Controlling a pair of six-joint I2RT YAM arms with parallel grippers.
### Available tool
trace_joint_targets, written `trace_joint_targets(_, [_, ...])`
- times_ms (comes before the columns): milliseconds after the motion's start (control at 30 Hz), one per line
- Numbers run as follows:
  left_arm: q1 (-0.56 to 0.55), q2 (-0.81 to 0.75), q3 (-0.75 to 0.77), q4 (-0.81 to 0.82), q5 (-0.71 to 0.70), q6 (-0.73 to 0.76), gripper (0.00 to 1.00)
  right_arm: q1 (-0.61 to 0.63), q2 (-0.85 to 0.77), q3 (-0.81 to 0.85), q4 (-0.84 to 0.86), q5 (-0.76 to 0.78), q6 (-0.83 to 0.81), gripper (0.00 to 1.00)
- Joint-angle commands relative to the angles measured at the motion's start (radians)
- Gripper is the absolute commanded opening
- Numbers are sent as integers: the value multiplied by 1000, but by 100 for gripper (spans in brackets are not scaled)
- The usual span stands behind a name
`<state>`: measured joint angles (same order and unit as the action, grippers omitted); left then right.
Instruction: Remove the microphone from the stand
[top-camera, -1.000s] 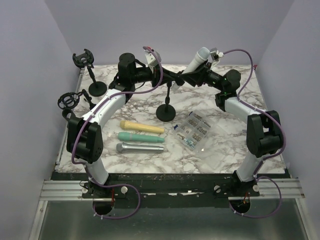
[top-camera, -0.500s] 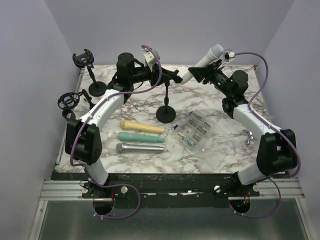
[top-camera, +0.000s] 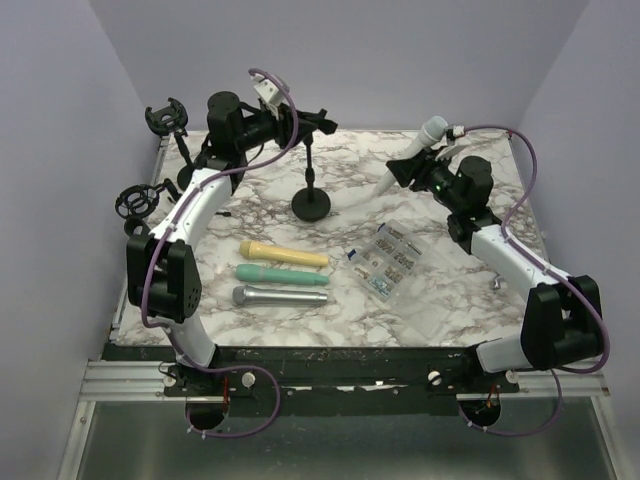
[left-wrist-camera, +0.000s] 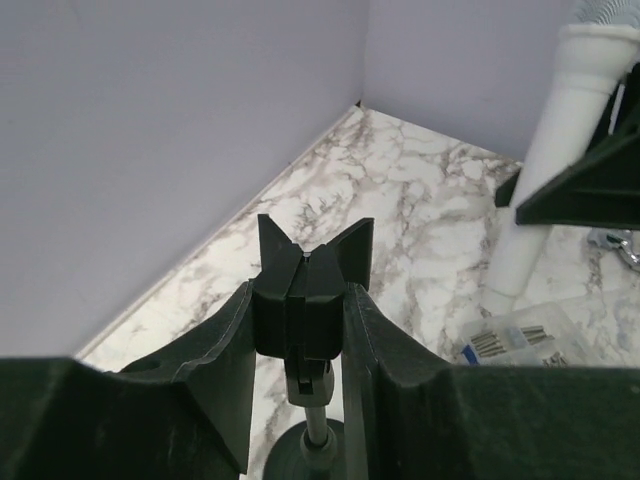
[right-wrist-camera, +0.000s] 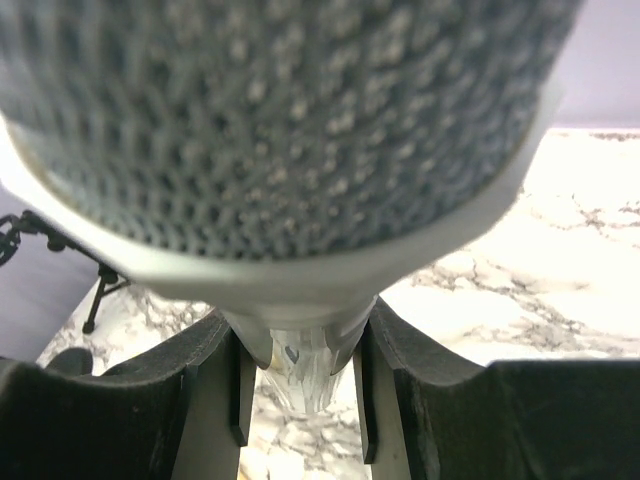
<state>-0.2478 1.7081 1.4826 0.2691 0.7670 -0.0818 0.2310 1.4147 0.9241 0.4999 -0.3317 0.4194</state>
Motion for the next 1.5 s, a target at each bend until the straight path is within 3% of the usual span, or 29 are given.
trace_joint_targets(0, [61, 55, 147, 46, 67, -2, 0, 7, -41, -36, -21, -73, -15, 1])
trace_joint_targets(233, [108, 118, 266, -107, 12, 47, 0, 11, -47, -62, -21, -164, -10, 1])
trace_joint_targets(500, [119, 122, 177, -67, -81, 18, 0, 95, 25, 28, -148, -126, -143, 1])
trace_joint_targets(600, [121, 121, 160, -77, -117, 11, 11, 151, 49, 77, -221, -103, -217, 1])
trace_joint_targets(767, [123, 102, 142, -101, -166, -3, 46, 205, 95, 151, -330, -46, -296, 1])
trace_joint_targets(1000, [124, -3, 65, -99, -208, -81, 72, 243, 151, 247, -467, 27, -447, 12])
trace_joint_targets(1167, [130, -94, 12, -140, -190, -207, 80, 269, 179, 273, -493, 48, -492, 10])
trace_joint_targets(1467, [133, -323, -95, -342, -243, -326, 81, 376, 261, 392, -627, 147, -606, 7])
